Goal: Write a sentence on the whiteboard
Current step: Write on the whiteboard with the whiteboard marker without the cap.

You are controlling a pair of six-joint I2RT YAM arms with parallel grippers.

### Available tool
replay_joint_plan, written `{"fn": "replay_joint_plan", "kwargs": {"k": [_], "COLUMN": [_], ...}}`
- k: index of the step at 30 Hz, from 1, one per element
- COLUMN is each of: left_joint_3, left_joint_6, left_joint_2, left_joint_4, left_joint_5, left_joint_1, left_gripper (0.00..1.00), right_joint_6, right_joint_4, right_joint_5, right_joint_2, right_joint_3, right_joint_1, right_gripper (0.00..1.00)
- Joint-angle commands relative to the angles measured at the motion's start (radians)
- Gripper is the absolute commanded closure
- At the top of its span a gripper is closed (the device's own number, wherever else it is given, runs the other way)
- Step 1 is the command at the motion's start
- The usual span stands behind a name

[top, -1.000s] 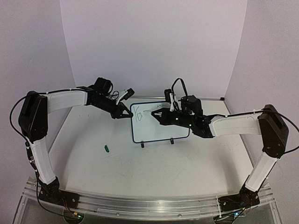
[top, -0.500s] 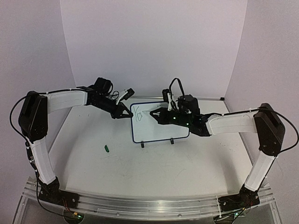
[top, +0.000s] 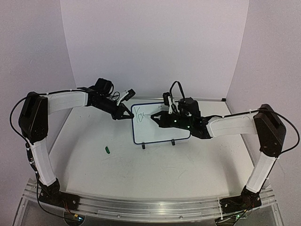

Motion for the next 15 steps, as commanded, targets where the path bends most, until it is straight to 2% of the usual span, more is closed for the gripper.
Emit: {"fn": "replay_joint_plan", "kwargs": {"k": [1,15], "left_joint_3": [-0.01,-0.011], "left_joint_6": [0.044,0.045], "left_joint_2": [-0.024,-0.025], "left_joint_4": [-0.02,-0.02], "left_joint_5": [-0.124,-0.123], "left_joint_1": [0.009,0.009], "left_gripper": [1.0,1.0], "right_joint_6": [0.012,0.003], "right_joint_4": [0.008,0.007], "right_joint_5": [0.02,0.061], "right_joint_2": [0.012,-0.028], "right_joint_3": [-0.035,-0.029], "right_joint_1": [-0.008,-0.008], "right_gripper": [1.0,1.0]}}
